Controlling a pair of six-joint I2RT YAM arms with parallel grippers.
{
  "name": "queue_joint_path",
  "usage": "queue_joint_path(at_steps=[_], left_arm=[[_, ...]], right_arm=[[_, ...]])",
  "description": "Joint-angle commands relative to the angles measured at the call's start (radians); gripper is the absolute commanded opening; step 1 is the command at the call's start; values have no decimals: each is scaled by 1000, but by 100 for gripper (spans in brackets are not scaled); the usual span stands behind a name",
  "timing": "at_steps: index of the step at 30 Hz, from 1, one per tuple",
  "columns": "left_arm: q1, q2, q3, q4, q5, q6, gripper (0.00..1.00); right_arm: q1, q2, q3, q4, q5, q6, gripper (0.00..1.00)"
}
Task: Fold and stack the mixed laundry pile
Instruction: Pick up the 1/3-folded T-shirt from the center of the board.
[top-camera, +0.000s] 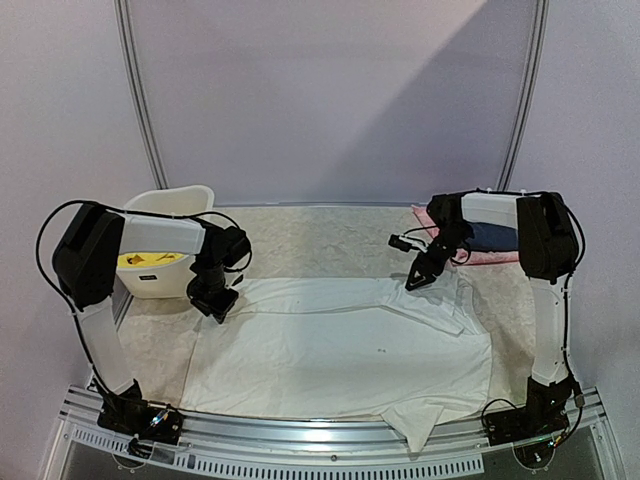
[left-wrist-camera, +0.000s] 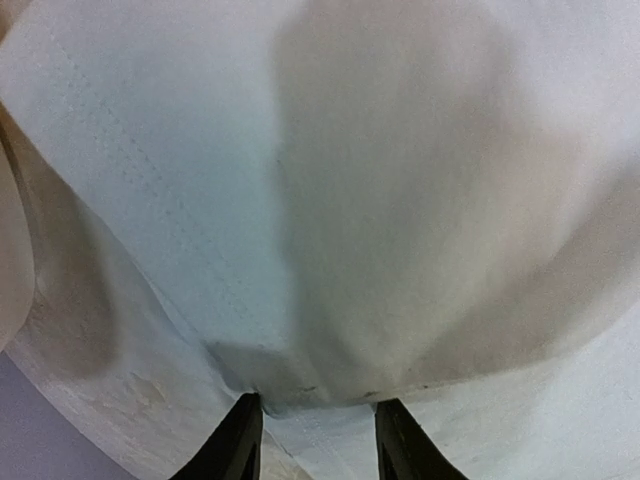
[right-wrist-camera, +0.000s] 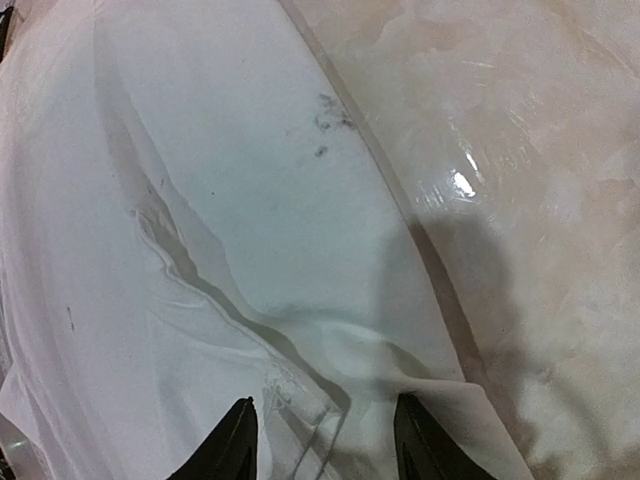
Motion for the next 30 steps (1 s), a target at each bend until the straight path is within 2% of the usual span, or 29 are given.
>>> queue_joint_path(at_steps=[1,5,14,17,24,30], left_arm=[[7,-5,7,11,8,-3,40],[7,-6,6,13,9,-1,40],[7,-7,2,20,8,0,40],[6,-8,1,22,8,1,40],[7,-16,4,23,4,6,40],[7,-20,4,27,0,8,40]], right_arm=[[6,14,19,-22,-14,-24,43],[7,9,18,-22,-27,-21,31],[13,-26,13,-24,-46,-19,13],[15,-27,10,-25,-45,-17,1],[43,-103,-62,-31,-56,-6,0],[183,-283,-252,-17,-80,28,0]])
